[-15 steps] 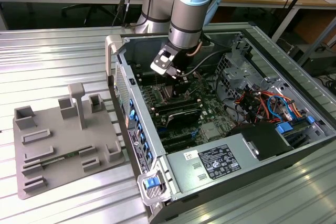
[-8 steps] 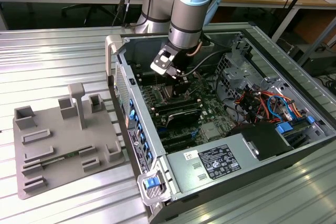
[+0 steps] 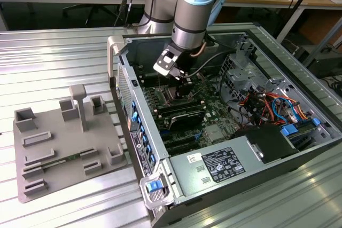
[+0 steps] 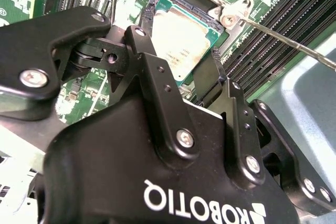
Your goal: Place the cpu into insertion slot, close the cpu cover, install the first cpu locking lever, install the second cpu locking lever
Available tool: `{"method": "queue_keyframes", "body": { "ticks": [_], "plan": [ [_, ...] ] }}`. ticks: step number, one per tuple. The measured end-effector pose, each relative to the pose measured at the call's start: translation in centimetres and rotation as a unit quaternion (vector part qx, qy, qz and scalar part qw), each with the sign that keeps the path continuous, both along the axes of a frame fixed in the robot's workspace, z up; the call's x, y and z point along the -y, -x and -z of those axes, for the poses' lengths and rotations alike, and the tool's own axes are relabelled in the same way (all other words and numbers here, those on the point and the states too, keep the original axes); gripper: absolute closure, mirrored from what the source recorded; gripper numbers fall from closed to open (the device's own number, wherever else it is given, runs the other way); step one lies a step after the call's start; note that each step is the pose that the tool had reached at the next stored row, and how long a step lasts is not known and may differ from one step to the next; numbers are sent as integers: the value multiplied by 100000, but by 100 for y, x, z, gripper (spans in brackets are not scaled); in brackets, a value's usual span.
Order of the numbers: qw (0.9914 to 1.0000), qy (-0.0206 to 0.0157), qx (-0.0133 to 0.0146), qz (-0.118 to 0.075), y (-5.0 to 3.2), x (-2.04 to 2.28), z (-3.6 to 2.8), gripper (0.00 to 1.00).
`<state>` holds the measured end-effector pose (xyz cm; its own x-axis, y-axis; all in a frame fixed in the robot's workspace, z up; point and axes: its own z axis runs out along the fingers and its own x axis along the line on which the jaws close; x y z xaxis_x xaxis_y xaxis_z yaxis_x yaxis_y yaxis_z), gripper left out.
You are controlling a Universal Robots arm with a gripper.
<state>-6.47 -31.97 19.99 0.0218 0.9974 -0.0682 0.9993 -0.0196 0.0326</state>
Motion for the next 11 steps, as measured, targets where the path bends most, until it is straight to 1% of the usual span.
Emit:
{"method": "queue_keyframes", "body": {
  "ticks": [11],
  "plan": [
    [100000, 5, -4, -10, 5, 13, 4, 46]
  ]
}}
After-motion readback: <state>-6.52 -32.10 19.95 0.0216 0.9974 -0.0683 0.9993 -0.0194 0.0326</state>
